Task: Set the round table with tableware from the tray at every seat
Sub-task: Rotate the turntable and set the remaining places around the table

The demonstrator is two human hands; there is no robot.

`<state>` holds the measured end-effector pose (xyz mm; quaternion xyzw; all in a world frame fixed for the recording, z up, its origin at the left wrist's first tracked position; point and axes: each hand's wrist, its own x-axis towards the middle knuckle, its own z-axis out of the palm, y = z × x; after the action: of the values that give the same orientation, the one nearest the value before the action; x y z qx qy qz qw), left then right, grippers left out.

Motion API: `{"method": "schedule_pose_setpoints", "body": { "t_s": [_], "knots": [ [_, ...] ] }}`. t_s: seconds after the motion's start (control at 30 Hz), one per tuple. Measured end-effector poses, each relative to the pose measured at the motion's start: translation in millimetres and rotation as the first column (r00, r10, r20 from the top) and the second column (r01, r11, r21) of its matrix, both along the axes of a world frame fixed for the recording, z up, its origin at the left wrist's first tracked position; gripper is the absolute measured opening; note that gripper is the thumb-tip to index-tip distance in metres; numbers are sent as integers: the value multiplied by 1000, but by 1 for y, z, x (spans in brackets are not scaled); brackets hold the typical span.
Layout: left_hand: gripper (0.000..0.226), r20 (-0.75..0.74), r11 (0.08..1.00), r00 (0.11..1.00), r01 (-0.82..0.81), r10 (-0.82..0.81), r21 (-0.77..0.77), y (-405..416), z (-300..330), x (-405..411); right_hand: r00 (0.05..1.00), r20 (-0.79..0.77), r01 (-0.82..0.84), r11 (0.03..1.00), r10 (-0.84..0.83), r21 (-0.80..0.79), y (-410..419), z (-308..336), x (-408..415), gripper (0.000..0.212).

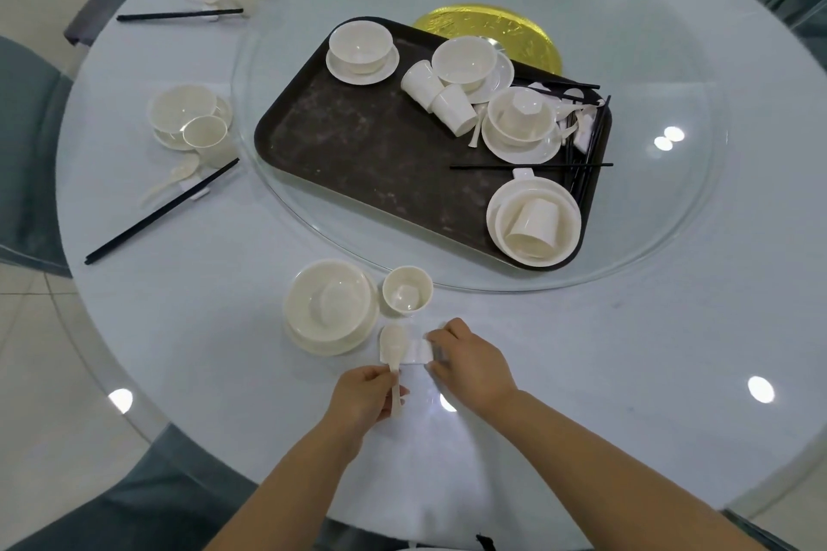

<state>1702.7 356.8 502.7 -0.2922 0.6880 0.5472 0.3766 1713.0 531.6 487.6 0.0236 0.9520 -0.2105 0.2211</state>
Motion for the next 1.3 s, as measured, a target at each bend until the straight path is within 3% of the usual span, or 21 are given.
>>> {"method": "schedule_pose_setpoints", "body": {
  "t_s": [0.13, 0.27, 0.4, 0.6, 0.77, 0.9, 1.03, 1.3],
  "knots": [
    [18, -18, 998, 999, 33, -34, -47, 1, 0, 1, 1000, -16, -8, 1000, 7, -18, 2, -3, 0, 37],
    [30, -87, 973, 976, 185, -197, -137, -2, -2, 3, 1000, -30, -2, 999, 1, -35, 4, -5, 1, 38],
    [27, -127, 926, 935, 297, -332, -235, -6, -2, 1, 999, -33, 1, 999, -3, -51, 5, -6, 1, 40],
    [18, -287, 903, 908, 180, -305, -391, -18, 12, -18, 988, -129, 62, 988, -81, -143, 18, 8, -4, 40],
    [27, -490, 943, 846, 41, -209, -330, -9, 35, -48, 918, -304, 192, 957, -254, -219, 38, 38, -33, 25],
    [25, -568, 954, 794, 52, -218, -294, 13, 53, -77, 844, -373, 289, 913, -385, -288, 64, 66, -64, 15],
    [21, -607, 944, 737, 130, -297, -303, 37, 66, -100, 778, -377, 404, 859, -503, -314, 97, 83, -93, 12],
    [19, -640, 944, 695, 244, -329, -220, 87, 63, -158, 679, -294, 655, 736, -673, -170, 171, 72, -132, 17]
  ]
}}
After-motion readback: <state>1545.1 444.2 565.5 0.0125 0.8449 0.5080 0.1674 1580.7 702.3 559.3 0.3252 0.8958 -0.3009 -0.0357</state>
